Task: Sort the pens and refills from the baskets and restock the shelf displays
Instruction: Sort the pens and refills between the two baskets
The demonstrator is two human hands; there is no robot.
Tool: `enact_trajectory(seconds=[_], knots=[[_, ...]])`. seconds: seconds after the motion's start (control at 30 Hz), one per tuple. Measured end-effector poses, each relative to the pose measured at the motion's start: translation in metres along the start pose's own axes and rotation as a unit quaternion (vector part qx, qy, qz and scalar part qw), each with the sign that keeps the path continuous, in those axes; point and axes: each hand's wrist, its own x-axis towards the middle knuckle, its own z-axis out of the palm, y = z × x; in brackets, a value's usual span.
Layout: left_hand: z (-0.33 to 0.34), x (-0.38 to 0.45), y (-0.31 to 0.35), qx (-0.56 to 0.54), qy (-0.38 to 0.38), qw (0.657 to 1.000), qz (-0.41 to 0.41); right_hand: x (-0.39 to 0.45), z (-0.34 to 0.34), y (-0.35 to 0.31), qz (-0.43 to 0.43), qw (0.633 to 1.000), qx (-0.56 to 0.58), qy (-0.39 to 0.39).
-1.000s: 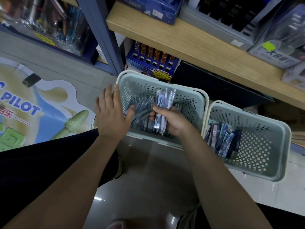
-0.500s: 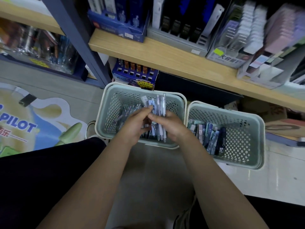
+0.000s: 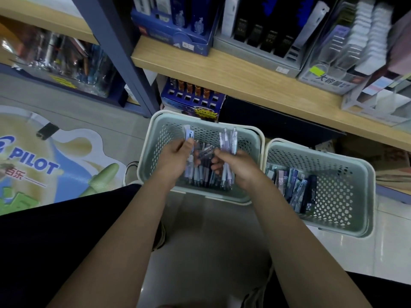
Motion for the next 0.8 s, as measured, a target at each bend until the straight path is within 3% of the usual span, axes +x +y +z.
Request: enact_trajectory(seconds=[0.2, 0.33, 0.6, 0.8], knots=[[-0.029, 0.002, -0.019, 0.117, 0.041, 0.988, 0.094, 0.034, 0.041, 0.016, 0.077, 0.996, -0.026, 0.032], [-0.036, 0.002, -0.036, 0.196, 0.092, 0.971, 0.103, 0.058, 0.061, 0.038, 0.089, 0.992, -0.074, 0.052], [-0.020, 0.004, -0.036, 0.193, 0.083, 0.973, 0.098, 0.045, 0.048, 0.026, 0.047, 0.989, -0.117, 0.074], [0.011, -0.008, -0.020, 0.127, 0.017, 0.989, 0.076, -0.003, 0.028, 0.004, -0.039, 0.996, 0.081, -0.006]])
